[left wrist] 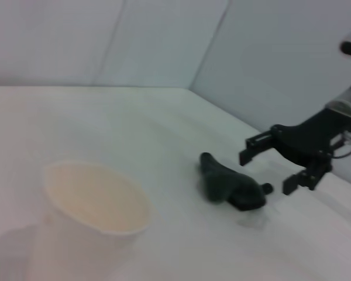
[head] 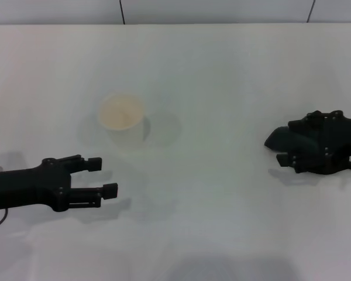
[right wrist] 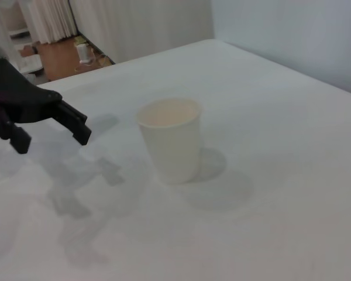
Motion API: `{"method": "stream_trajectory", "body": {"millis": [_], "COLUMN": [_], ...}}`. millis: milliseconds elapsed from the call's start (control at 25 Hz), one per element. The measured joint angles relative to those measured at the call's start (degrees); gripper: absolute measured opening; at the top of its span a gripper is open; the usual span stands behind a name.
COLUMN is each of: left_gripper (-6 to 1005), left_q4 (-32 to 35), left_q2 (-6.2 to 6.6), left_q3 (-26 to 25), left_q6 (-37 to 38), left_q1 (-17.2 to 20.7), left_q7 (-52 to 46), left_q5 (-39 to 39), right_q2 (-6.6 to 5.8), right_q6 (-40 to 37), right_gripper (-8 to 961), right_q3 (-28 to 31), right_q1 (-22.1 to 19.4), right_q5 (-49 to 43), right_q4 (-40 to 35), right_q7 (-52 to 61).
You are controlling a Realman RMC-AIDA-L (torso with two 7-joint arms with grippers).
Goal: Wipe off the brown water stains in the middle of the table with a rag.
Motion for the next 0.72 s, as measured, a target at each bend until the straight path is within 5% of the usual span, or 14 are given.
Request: {"method": "stream_trajectory", "body": {"millis": [720], "left_gripper": [888], "left_q4": [-0.03], "left_q2": [-0.13], "left_q3": [0.0], "left_q6": [-0.35], "left_q1": [0.14], "left_q7": [-0.07], "left_q5": [-0.21], "right_q2": [-0.08], "right_q6": [1.66], "right_gripper": [872], "right_q3": [0.67], "right_q1": [0.31], "right_q5": [0.25], "right_q4": [2.93], "right_q7": [-3.46]}}
